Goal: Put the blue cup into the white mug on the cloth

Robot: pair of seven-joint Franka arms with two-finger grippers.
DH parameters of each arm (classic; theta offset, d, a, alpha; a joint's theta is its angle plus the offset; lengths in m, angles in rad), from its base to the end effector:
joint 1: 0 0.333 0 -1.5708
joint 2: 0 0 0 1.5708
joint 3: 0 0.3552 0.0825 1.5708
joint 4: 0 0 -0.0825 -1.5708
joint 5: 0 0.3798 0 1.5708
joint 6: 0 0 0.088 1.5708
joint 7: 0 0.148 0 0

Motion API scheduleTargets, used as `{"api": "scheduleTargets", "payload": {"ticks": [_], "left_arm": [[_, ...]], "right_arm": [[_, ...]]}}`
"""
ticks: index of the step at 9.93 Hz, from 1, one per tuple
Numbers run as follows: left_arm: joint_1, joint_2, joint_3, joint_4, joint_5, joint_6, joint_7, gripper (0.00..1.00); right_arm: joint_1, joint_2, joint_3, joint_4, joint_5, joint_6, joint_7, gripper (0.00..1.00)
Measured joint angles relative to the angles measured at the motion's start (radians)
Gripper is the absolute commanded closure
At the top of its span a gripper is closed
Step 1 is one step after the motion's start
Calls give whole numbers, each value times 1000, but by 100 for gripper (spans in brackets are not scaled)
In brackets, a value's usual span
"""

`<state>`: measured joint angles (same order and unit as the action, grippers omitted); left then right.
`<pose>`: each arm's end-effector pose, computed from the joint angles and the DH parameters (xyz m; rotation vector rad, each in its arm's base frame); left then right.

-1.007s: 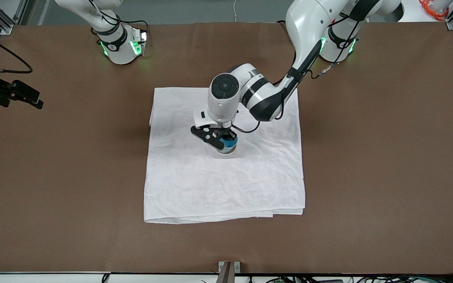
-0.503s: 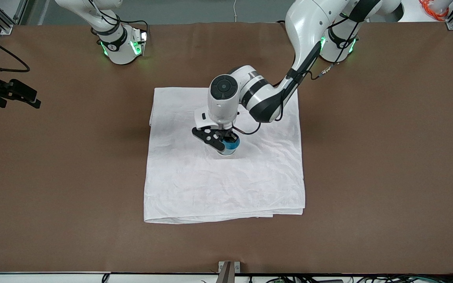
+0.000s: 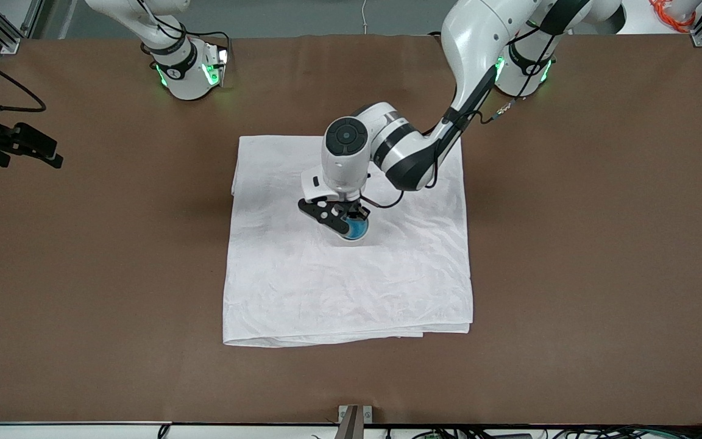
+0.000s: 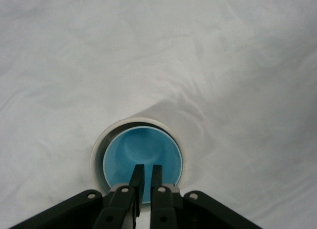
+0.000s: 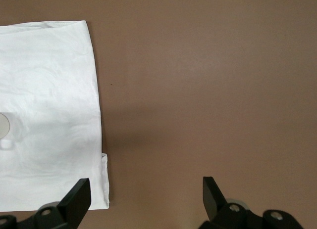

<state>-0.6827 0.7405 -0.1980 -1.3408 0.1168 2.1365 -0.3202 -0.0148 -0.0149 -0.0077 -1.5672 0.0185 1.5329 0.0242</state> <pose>0.5216 -0.5650 0.2902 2.9547 -0.8568 0.0616 0.5404 -0.0094 0.6292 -3.1220 0.0721 0.0303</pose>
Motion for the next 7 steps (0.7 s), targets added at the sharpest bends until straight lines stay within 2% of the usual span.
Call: {"api": "scheduleTargets", "payload": {"ticks": [4, 5, 6, 7], "left_arm": [[32, -50, 6, 23, 0, -39, -3, 38], [76, -92, 7, 32, 0, -103, -3, 25], [138, -145, 9, 35, 3, -177, -3, 0], [218, -200, 12, 36, 6, -228, -1, 1]], "right_arm": [[0, 0, 1, 0, 0, 0, 0, 1], [0, 0, 2, 0, 0, 0, 0, 1], [0, 0, 2, -1, 0, 0, 0, 1], [0, 0, 2, -1, 0, 1, 0, 1]]}}
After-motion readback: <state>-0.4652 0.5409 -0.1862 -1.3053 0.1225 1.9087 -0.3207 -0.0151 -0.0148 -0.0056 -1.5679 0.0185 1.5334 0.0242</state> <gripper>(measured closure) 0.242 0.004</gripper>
